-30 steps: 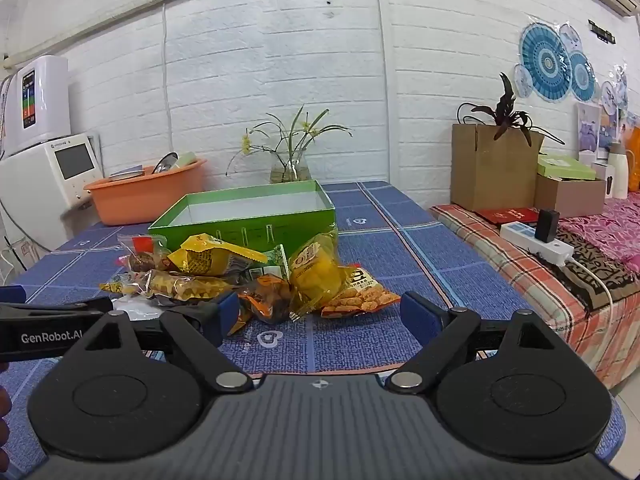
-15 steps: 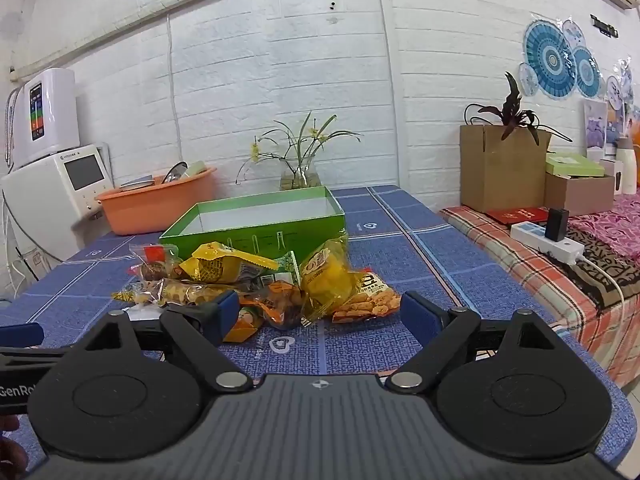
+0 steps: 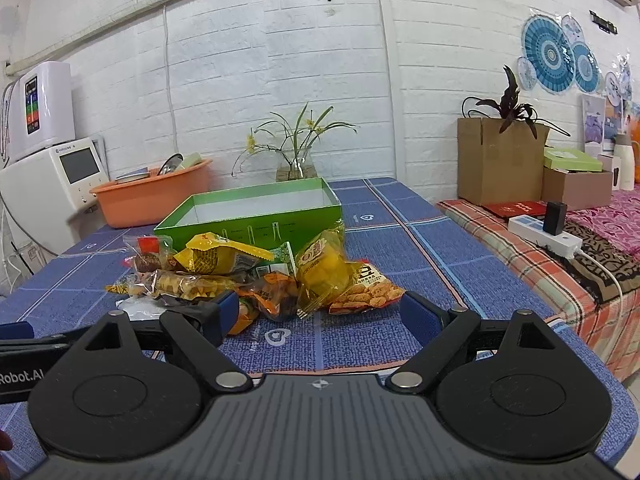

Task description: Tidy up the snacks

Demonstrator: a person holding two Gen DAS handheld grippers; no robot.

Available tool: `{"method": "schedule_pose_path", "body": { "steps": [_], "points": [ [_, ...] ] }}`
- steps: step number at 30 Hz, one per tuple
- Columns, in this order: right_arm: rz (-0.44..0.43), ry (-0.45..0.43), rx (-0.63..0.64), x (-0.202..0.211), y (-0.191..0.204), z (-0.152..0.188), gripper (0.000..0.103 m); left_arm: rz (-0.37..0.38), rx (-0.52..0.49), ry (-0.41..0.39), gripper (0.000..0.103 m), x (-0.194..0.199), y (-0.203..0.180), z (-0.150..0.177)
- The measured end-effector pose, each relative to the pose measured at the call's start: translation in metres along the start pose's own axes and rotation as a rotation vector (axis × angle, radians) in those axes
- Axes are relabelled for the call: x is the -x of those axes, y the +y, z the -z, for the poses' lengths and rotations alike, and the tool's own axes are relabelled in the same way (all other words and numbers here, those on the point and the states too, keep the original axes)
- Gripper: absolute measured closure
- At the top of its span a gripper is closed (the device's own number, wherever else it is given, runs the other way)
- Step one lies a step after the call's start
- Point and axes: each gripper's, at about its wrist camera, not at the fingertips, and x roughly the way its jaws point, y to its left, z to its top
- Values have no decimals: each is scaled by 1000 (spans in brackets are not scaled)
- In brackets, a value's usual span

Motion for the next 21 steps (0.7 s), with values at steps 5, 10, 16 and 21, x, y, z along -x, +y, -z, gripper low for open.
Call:
{"method": "schedule_pose_path", "body": {
  "steps": [5,10,16,21],
  "points": [
    [29,42,24,-9,5,3,0,-18,-14,27,0,-10,2,-1],
    [44,37,30,-5,8,2,0,-106,-61,-18,0,-18,7,-3],
    [23,38,9,-6,7,2,0,-84,-44,24,0,-24,12,-1],
    [17,21,-20,-6,3,4,0,-80,-48,69,0,-31,10,2]
  ]
}}
